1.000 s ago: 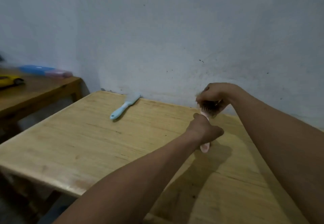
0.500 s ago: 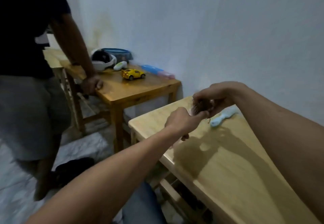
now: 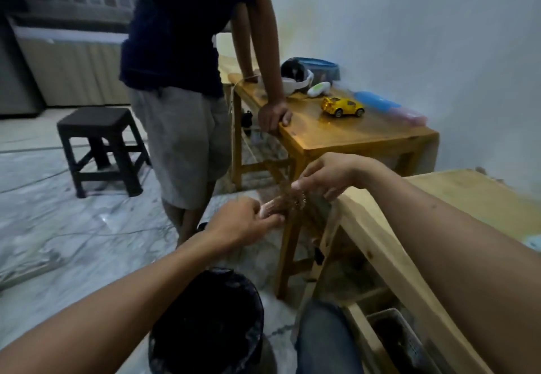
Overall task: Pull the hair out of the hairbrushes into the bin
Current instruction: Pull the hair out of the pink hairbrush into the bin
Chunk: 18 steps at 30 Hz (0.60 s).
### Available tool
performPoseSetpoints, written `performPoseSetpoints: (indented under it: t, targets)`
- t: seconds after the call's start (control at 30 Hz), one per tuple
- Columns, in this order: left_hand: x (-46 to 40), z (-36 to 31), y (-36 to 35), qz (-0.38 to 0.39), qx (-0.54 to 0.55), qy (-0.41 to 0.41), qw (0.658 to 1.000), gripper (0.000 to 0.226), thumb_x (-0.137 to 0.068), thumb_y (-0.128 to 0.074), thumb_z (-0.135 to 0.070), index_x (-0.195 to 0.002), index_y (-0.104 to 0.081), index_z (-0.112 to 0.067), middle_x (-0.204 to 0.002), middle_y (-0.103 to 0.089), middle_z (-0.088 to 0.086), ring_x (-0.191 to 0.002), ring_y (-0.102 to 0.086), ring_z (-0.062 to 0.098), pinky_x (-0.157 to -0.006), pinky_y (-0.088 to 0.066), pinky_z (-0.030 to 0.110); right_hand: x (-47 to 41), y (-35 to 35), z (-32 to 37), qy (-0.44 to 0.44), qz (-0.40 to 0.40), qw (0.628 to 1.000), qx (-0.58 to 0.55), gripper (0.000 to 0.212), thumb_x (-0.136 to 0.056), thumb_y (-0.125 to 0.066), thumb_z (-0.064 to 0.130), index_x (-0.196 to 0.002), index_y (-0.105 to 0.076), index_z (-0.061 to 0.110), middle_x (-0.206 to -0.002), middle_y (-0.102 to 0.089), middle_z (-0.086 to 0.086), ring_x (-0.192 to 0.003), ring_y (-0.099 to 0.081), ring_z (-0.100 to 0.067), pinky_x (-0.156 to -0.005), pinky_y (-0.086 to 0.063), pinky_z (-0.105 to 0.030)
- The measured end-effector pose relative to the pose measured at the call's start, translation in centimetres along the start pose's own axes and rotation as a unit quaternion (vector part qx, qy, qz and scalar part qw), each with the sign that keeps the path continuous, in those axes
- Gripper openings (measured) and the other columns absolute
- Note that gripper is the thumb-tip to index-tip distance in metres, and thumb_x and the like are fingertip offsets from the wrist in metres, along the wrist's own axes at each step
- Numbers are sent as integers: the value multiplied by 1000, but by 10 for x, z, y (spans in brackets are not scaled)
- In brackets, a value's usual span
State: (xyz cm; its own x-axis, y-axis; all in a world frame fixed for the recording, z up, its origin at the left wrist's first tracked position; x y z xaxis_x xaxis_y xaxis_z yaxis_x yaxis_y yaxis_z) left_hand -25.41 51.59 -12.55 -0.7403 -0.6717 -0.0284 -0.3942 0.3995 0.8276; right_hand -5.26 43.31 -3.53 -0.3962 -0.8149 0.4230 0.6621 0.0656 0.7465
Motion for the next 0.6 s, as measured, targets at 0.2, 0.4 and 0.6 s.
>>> performPoseSetpoints:
  t: [0.2, 0.4, 0.6]
  targets:
    - [24, 78, 2, -13, -86, 39, 995, 50, -79, -58, -72, -64, -58, -25, -61, -63, 0, -60, -62, 21, -55, -48, 38, -58, -81, 24, 79, 34, 996, 11, 25, -89, -77, 26, -114, -74, 24, -100, -76, -2, -83, -70, -11, -60, -53, -21]
    - [57, 124, -8, -2, -169, 89, 982, 59, -79, -50, -79, -65, -52, -22, -65, -56, 0, -61, -58, 23, -52, -42, 34, -95, -150, 29, 111, 22, 994, -10, 12, -91, -76, 20, -79, -76, 22, -73, -71, 5, -69, -65, -8, -59, -53, -21]
    - [81, 157, -22, 20, -203, 114, 972, 58, -85, -40, -79, -65, -45, -24, -66, -56, 1, -58, -57, 21, -53, -47, 34, -109, -205, 27, 88, 51, 994, -24, 13, -95, -66, 14, -84, -73, 15, -92, -73, -8, -80, -68, -18, -67, -60, -30]
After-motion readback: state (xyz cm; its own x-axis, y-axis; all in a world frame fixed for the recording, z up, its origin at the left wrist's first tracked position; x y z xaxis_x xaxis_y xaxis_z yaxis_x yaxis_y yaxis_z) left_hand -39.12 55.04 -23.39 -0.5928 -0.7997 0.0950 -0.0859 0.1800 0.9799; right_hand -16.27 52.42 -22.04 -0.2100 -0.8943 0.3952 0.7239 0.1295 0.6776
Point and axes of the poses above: each hand's wrist, its own x-axis away from the middle knuckle, its own y-axis out of the back of the hand, z = x × y, the point moved 1 cm from there along -x, towards the middle knuckle
